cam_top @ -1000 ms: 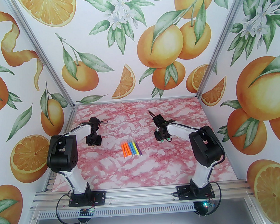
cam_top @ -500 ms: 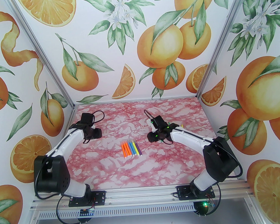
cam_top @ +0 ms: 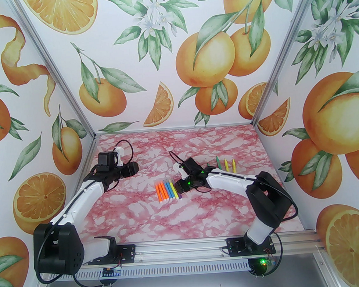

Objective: Open the pen caps

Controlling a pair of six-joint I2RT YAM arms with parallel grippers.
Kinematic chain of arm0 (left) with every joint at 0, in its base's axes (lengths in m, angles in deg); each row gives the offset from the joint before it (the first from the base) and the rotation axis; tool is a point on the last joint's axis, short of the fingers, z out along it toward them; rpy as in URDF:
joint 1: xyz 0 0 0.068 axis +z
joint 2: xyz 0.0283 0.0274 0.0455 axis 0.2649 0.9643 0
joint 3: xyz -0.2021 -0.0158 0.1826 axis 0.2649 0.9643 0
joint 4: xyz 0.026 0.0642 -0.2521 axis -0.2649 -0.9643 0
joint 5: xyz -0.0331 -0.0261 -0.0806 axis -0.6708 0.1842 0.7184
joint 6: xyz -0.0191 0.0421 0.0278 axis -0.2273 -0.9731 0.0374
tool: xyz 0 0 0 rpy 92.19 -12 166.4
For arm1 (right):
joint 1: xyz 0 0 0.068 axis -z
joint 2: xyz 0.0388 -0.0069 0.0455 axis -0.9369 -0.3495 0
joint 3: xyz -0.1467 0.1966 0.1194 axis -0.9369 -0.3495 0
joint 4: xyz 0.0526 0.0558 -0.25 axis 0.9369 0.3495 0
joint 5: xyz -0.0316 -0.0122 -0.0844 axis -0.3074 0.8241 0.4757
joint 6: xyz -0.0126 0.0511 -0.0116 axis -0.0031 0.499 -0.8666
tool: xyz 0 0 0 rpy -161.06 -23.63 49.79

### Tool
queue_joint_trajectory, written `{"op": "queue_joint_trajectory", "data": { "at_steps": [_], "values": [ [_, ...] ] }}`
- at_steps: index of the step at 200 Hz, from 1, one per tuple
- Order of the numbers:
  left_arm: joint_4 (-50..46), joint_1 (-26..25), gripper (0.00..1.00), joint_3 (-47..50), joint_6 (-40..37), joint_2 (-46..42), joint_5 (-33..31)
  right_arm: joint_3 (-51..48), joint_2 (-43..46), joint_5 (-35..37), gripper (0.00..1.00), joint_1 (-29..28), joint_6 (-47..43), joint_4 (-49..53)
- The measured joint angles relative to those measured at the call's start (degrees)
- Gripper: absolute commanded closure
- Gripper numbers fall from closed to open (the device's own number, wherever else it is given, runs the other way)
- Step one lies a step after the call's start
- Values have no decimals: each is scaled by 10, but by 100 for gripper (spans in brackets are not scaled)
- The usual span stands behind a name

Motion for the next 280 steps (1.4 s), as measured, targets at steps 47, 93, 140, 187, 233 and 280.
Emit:
{"op": "queue_joint_trajectory", "data": {
  "at_steps": [47, 93, 140, 187, 233, 280],
  "values": [
    [24, 0, 33, 2, 9, -22, 19, 7, -45, -7, 65, -7, 2, -8],
    [26, 0, 33, 5, 15, -37, 22, 37, -71, 4, 66, -10, 2, -5],
    [26, 0, 33, 5, 15, -37, 26, 52, -88, 33, 68, -16, 0, 11],
    [25, 0, 33, 5, 15, -38, 27, 47, -84, 27, 70, -16, 2, 7],
    [25, 0, 33, 5, 15, -50, 28, 64, -85, 71, 71, -20, -9, 56],
    [20, 0, 32, 5, 15, -53, 31, 85, -93, 127, 69, -25, -18, 104]
  ]
}}
